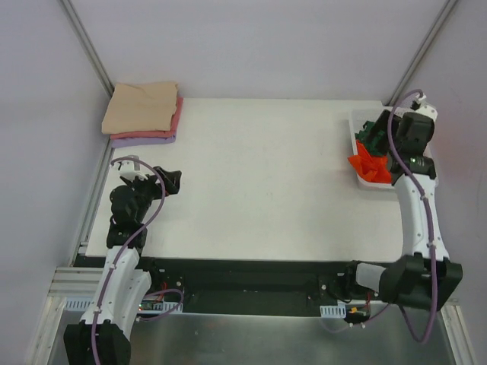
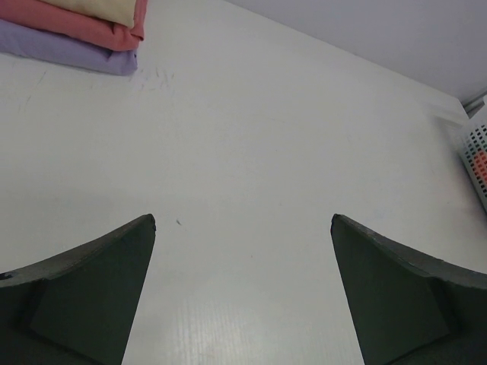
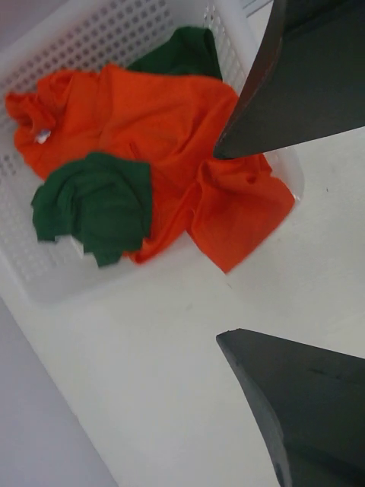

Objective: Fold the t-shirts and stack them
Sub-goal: Grab crumpled tshirt from bin with the right arm

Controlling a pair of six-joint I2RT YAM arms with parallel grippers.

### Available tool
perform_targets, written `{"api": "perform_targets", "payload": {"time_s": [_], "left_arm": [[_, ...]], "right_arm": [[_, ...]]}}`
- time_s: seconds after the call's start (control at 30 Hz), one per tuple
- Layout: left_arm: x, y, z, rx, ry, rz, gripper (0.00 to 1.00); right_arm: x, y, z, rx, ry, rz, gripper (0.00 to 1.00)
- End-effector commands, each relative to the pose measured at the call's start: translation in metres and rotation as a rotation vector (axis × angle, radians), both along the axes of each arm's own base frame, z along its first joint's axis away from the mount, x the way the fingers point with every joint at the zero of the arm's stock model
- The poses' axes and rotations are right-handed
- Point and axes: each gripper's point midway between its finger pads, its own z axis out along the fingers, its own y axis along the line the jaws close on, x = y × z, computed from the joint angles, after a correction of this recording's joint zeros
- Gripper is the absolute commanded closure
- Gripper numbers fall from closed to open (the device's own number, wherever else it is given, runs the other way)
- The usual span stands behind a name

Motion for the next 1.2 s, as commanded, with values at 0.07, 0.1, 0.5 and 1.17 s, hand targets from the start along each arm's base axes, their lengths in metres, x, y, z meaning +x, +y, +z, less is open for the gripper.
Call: {"api": "perform_targets", "payload": {"time_s": [0.07, 0.1, 0.5, 1.17], "left_arm": [[0.007, 0.009, 0.013, 0.014, 0.002, 0.056, 0.01], [0.007, 0.010, 0.013, 0.016, 0.000, 0.057, 0.01], [0.010, 0.012, 0.007, 0.021, 0.025, 0.072, 0.01], [0.004, 0.008, 0.017, 0.008, -0.027, 0.049, 0.01]], "right_arm": [[0.002, -0.076, -0.077, 0.114, 0.356, -0.267, 0.04], [0.003, -0.083, -0.086, 0.128, 0.406, -0.286, 0.04], [0.045, -0.078, -0.177, 0.316, 0.584, -0.144, 0.24], [0.004, -0.059, 0.037, 0.177, 0.153, -0.082, 0.99]]}}
